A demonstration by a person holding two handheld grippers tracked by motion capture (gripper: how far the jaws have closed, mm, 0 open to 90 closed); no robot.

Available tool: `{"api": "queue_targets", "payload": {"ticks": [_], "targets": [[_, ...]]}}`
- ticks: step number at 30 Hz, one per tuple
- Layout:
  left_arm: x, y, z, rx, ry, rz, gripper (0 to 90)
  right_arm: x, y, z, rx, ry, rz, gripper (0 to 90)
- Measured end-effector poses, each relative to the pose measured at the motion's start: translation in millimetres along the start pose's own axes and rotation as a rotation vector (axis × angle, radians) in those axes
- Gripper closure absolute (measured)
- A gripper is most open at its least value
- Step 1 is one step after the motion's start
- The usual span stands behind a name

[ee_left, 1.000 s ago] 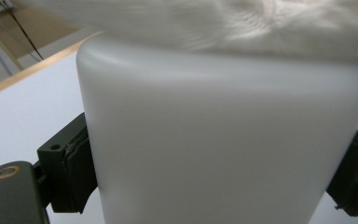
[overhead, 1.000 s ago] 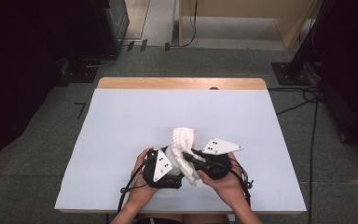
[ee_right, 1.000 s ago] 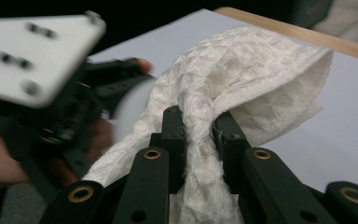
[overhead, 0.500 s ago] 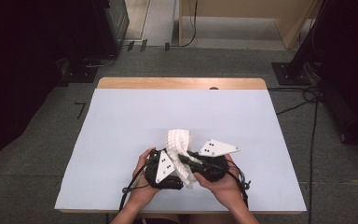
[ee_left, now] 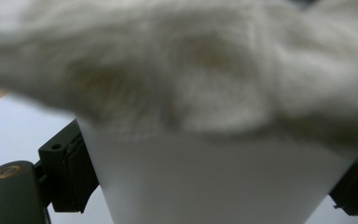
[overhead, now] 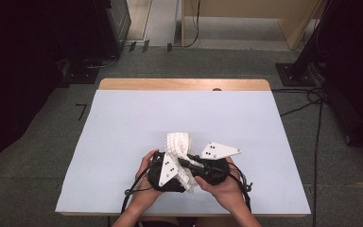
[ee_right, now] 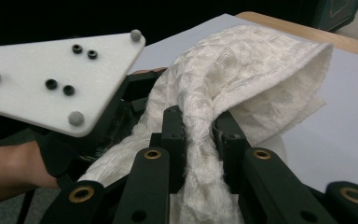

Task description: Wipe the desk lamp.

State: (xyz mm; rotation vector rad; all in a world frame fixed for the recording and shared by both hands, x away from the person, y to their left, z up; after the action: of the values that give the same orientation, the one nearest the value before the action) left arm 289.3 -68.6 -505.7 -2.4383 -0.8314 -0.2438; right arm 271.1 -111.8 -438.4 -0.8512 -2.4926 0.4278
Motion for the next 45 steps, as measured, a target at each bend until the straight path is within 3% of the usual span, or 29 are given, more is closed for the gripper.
{"api": "queue_targets", "payload": {"ticks": [1, 3, 6, 8, 10, 12, 13, 14, 16, 18, 20, 24, 29, 30, 31, 32, 35, 37, 40, 41, 43, 45], "targets": [[0.0, 0.0, 0.0, 0.0, 0.0, 0.0, 8.6, 0.0, 0.0, 0.0, 0.0, 0.0, 0.0, 78.1], [3.7, 0.3, 1.1, 0.0, -0.018, -0.003, 8.5, -20.6, -5.4, -1.6, -0.018, 0.012, 0.101, 78.1], [15.2, -1.2, 0.9, -0.025, -0.047, -0.051, 8.4, -45.2, -18.4, -4.4, -0.049, 0.065, 0.178, 78.0], [25.9, -3.7, 1.0, -0.052, -0.084, -0.083, 8.4, -62.2, -25.4, -3.8, -0.064, 0.062, 0.234, 77.9], [35.2, -5.3, 3.6, -0.075, -0.116, -0.117, 8.4, -76.4, -23.0, 4.7, -0.024, 0.024, 0.302, 77.8], [41.5, -5.1, 10.6, -0.069, -0.135, -0.135, 8.4, -86.6, -15.5, 17.3, 0.029, 0.001, 0.339, 77.7], [41.5, -5.1, 10.6, -0.069, -0.135, -0.135, 8.4, -86.6, -15.5, 17.3, 0.029, 0.001, 0.339, 77.7], [44.5, -4.3, 17.0, -0.053, -0.14, -0.146, 8.4, -95.2, -1.0, 38.1, 0.111, -0.006, 0.355, 77.6], [46.2, -3.6, 23.1, -0.038, -0.142, -0.154, 8.3, -101.0, 11.4, 55.2, 0.174, -0.028, 0.365, 77.4], [46.6, -4.2, 25.4, -0.042, -0.147, -0.155, 8.3, -102.3, 14.8, 61.0, 0.195, -0.027, 0.363, 77.2], [47.0, -5.9, 27.6, -0.049, -0.159, -0.149, 8.4, -107.4, 24.5, 78.9, 0.242, -0.01, 0.357, 74.5], [48.3, -8.9, 31.8, -0.041, -0.186, -0.151, 8.1, -109.6, 22.6, 80.4, 0.231, 0.027, 0.349, 57.0], [51.5, -14.3, 32.2, -0.052, -0.216, -0.135, 3.8, -106.4, 13.6, 67.6, 0.158, 0.083, 0.32, 44.2], [50.7, -17.5, 30.8, -0.059, -0.212, -0.127, 3.3, -108.2, 12.6, 64.8, 0.138, 0.086, 0.349, 38.3], [50.7, -17.5, 30.8, -0.059, -0.212, -0.127, 2.8, -108.2, 12.6, 64.8, 0.138, 0.086, 0.349, 38.3], [48.8, -18.6, 30.9, -0.05, -0.2, -0.124, 1.8, -112.4, 13.8, 66.0, 0.134, 0.095, 0.397, 28.1], [47.2, -19.2, 32.3, -0.04, -0.193, -0.12, 0.7, -121.8, 15.7, 71.2, 0.145, 0.127, 0.484, 18.8], [47.9, -19.2, 32.0, -0.044, -0.201, -0.115, 0.7, -126.5, 17.0, 74.7, 0.144, 0.166, 0.505, 19.8], [49.3, -18.0, 33.9, -0.023, -0.195, -0.129, 2.3, -124.4, 23.8, 84.0, 0.182, 0.199, 0.474, 24.5], [50.0, -17.3, 34.9, -0.01, -0.186, -0.148, 3.6, -123.0, 25.5, 85.4, 0.18, 0.213, 0.459, 28.1], [49.3, -15.1, 36.1, 0.01, -0.18, -0.147, 3.9, -119.7, 26.4, 86.7, 0.178, 0.26, 0.432, 37.4], [48.9, -14.5, 35.8, 0.007, -0.186, -0.138, 6.5, -116.0, 27.3, 87.0, 0.175, 0.256, 0.407, 46.9]]}}
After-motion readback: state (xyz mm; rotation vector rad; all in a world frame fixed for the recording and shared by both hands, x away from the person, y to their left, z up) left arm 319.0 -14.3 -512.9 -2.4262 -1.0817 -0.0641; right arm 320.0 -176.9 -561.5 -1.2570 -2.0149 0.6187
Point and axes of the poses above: each handheld gripper's, and its own axes: y roughly forward along the jaws, z roughly out of its underside, x roughly to its left, the point moved 10 cm from there along y, roughly forward along the jaws, and after that the axes turned 10 degrees about y, right-handed, at the moved point
